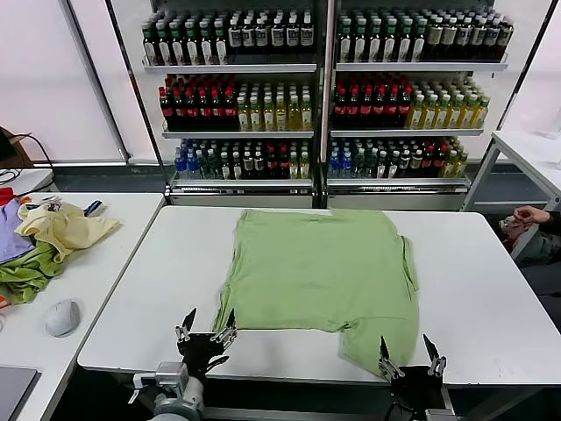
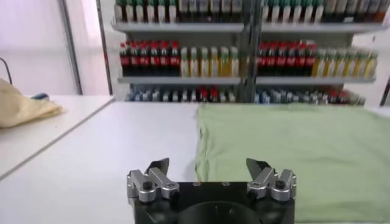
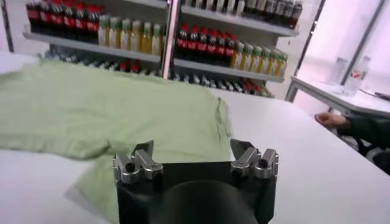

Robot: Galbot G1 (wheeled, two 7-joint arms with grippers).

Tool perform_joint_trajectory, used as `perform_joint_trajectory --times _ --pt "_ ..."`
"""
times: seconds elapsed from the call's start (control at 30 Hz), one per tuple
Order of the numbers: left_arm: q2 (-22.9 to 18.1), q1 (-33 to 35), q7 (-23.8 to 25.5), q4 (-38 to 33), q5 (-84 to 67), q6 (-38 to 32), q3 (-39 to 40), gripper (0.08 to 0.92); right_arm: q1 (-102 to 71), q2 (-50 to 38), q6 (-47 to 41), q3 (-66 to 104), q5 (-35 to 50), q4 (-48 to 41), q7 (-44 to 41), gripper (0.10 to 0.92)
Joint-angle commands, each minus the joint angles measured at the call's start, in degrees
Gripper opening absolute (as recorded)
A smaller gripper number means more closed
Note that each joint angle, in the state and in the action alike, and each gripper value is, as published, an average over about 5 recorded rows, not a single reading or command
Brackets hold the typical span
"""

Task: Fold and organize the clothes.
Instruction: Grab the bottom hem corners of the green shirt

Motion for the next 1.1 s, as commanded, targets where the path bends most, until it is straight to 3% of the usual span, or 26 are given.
perform_joint_trajectory --times 0.03,0.33,0.47,0.9,1.1 --pt "1.2 -8.4 -2.5 9.5 -1.4 6.3 2.4 0.823 -1.1 0.2 -1.6 0.2 -0.6 -1.2 0.6 0.823" --pt "1.5 -8.3 -2.4 10.1 -1.4 6.3 3.5 0.822 0.2 0.1 -2.9 -0.1 4.0 -3.0 1.2 0.814" --pt "1.6 -7.9 -2.5 10.1 -1.5 6.2 4.1 0.796 0.6 -0.1 -3.2 -0.2 7.1 -3.7 1.0 0.733" --pt "0.9 -7.2 -2.5 11.1 0.8 5.4 5.3 0.437 1.2 -0.8 -3.1 -0.8 9.7 -4.8 -1.1 0.37" --pt "1.5 -7.2 -1.8 9.6 -1.9 0.9 5.1 0.264 2.4 -1.4 -0.5 0.1 9.4 -4.5 -2.6 0.197"
